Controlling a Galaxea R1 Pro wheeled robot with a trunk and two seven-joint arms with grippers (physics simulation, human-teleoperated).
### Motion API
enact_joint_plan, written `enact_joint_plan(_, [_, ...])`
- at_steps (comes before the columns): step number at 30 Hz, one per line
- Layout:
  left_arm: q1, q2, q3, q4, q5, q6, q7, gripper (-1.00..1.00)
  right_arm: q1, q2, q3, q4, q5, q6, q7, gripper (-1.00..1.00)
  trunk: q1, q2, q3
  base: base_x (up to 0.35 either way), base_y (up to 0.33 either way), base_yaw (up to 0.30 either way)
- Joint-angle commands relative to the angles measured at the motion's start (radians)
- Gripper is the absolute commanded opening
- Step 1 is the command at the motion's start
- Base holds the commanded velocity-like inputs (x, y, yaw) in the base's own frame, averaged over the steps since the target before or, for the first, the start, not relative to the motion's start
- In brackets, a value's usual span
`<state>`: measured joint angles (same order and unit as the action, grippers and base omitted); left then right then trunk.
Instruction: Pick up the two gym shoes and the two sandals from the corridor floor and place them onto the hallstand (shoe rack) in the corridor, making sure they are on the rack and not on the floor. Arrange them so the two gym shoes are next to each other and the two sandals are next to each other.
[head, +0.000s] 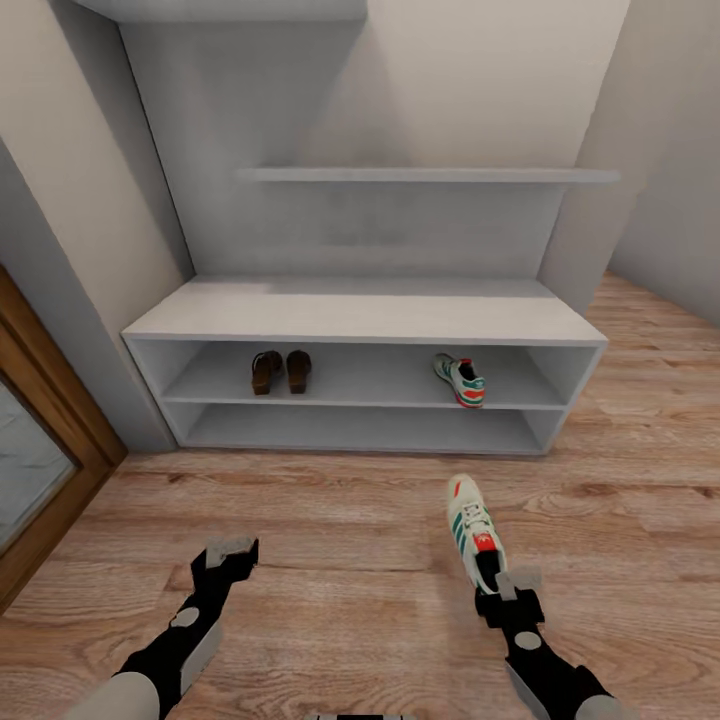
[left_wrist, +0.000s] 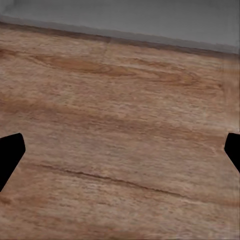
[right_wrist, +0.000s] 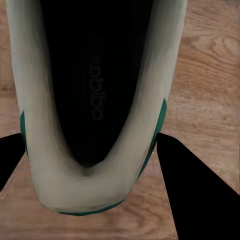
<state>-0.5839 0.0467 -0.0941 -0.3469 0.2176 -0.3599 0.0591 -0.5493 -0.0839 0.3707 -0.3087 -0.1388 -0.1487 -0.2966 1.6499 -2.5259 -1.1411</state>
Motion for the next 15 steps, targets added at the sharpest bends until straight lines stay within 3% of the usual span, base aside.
enact_joint_plan(1, [0.0,0.004,-0.015,0.018,-0.016,-0.021,-0.024,1.0,-0.002,-0.005,0.001,-0.026,-0.006,0.019,0.002,-1.0,0.0,0.0,0.0,0.0,0.0,0.0])
enact_joint_plan(3, [0.0,0.016,-0.036,0.049,-0.041,-0.068,-0.082,1.0,-0.004,-0.012,0.001,-0.063,-0.006,0.045,0.005,-1.0,0.0,0.0,0.0,0.0,0.0,0.0])
enact_joint_plan(5, [0.0,0.04,-0.063,0.1,-0.075,-0.16,-0.226,1.0,-0.036,-0.022,0.001,-0.116,-0.005,0.095,0.009,-1.0,0.0,0.0,0.0,0.0,0.0,0.0])
enact_joint_plan(8, [0.0,0.045,-0.069,0.112,-0.081,-0.179,-0.26,1.0,-0.082,-0.024,0.001,-0.142,-0.005,0.176,0.01,-1.0,0.0,0.0,0.0,0.0,0.0,0.0])
enact_joint_plan(9, [0.0,0.047,-0.072,0.117,-0.084,-0.187,-0.273,1.0,-0.12,-0.024,0.001,-0.2,-0.005,0.271,0.016,-1.0,0.0,0.0,0.0,0.0,0.0,0.0])
enact_joint_plan(12, [0.0,0.048,-0.072,0.119,-0.085,-0.19,-0.279,1.0,-0.19,-0.025,0.001,-0.255,-0.005,0.449,0.057,-1.0,0.0,0.0,0.0,0.0,0.0,0.0])
enact_joint_plan(15, [0.0,0.048,-0.072,0.12,-0.086,-0.19,-0.28,1.0,-0.237,-0.025,0.0,-0.263,-0.006,0.536,0.068,-1.0,0.0,0.0,0.0,0.0,0.0,0.0])
